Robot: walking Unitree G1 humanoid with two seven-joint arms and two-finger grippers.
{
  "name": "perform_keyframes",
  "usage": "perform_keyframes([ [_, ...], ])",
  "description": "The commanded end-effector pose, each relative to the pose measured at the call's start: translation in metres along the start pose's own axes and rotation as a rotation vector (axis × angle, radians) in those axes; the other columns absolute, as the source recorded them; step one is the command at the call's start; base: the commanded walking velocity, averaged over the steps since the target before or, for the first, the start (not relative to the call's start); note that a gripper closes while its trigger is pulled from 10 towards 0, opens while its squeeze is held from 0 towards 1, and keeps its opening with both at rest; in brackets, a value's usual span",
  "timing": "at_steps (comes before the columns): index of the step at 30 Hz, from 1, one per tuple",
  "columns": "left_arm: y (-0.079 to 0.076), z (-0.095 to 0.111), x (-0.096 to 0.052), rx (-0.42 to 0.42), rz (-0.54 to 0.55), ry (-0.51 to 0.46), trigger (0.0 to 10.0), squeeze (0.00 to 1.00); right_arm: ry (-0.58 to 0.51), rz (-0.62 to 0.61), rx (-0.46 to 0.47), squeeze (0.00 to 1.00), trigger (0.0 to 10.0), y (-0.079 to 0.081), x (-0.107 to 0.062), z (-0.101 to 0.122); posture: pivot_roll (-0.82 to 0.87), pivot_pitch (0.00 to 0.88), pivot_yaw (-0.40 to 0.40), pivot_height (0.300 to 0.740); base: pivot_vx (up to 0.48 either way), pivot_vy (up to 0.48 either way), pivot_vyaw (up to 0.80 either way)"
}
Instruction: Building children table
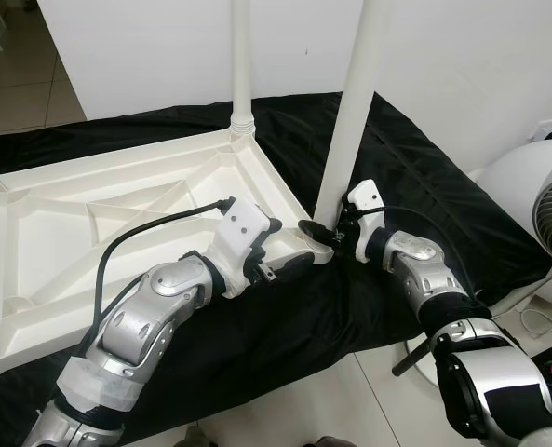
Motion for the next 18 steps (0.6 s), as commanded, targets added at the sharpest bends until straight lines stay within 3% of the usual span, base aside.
perform_keyframes([
  [1,-0.001,0.003,-0.001,0.007,-0.031,-0.008,10.0,0.00,0.011,-0.069,0.046,0.00,10.0,-0.002,0.003,-0.006,-0.04,0.000,-0.017,0.740,0.000,0.000,0.00],
  [8,-0.004,0.001,-0.002,0.006,-0.037,-0.005,10.0,0.00,-0.038,-0.212,0.099,0.00,10.0,0.001,0.011,-0.006,-0.03,0.000,-0.032,0.740,0.000,0.000,0.00],
  [12,-0.005,0.000,-0.003,0.004,-0.034,-0.001,10.0,0.00,-0.086,-0.336,0.156,0.00,10.0,0.013,0.020,-0.010,-0.02,0.000,-0.046,0.740,0.000,0.000,0.00],
  [14,-0.007,-0.001,-0.005,0.001,-0.032,0.004,10.0,0.00,-0.141,-0.524,0.214,0.00,10.0,0.024,0.023,-0.014,-0.01,0.000,-0.060,0.740,0.000,0.000,0.00],
  [16,-0.007,-0.001,-0.006,0.000,-0.032,0.005,10.0,0.00,-0.155,-0.590,0.225,0.00,10.0,0.028,0.023,-0.014,-0.01,0.000,-0.061,0.740,0.000,0.000,0.00],
  [18,-0.009,-0.001,-0.007,-0.004,-0.030,0.006,10.0,0.00,-0.182,-0.656,0.251,0.00,10.0,0.044,0.026,-0.014,-0.01,0.000,-0.068,0.740,0.000,0.000,0.00],
])
Point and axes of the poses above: a point about 5 cm out from each wrist's last joint towards the gripper, its own x axis pointing out of the wrist towards the gripper, its own z axis along the axis of the wrist's last joint, y = z × x, the point moved 1 cm from there along x, pointing out of the wrist towards the gripper, and after that the axes turned 13 degrees about x, right-handed, at the moved point
